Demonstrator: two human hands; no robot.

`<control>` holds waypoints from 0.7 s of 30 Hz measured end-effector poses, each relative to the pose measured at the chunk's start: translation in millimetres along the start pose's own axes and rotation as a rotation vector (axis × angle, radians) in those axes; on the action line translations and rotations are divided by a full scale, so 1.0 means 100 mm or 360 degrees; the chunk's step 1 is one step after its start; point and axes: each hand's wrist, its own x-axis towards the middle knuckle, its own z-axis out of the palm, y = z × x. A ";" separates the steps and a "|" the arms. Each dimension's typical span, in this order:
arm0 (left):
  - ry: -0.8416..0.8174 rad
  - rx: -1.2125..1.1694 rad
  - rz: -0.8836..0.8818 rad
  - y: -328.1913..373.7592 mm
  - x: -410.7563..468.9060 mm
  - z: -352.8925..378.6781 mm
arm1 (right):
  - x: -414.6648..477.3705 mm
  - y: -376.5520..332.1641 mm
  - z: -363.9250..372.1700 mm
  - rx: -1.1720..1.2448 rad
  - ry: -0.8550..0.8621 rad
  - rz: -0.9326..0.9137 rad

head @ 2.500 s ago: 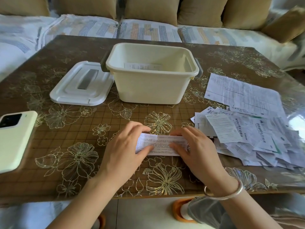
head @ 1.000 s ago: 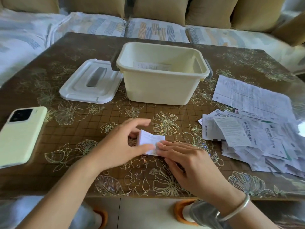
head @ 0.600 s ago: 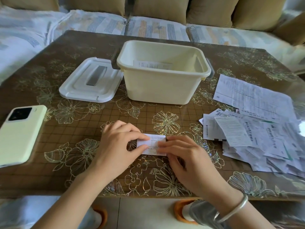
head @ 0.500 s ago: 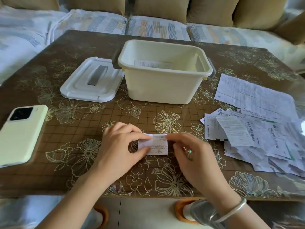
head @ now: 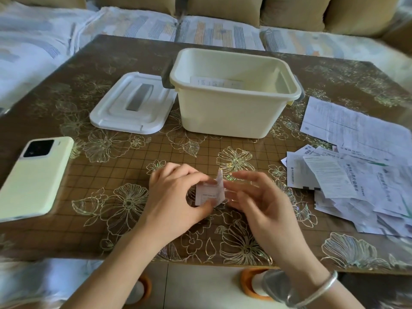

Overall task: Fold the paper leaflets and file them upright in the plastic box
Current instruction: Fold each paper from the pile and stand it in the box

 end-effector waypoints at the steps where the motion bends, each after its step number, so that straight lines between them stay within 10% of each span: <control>1: -0.0002 0.0005 -0.0001 0.00 0.00 0.00 | -0.02 0.02 0.02 -0.0231 -0.0048 -0.0160; 11: -0.0288 -0.0272 -0.0069 -0.05 0.03 -0.29 | 0.00 0.07 0.13 -0.1445 -0.0405 -0.0764; 21: -0.0829 0.0204 0.0079 0.04 0.60 -0.42 | 0.17 -0.01 0.01 -0.0781 -0.0497 -0.0201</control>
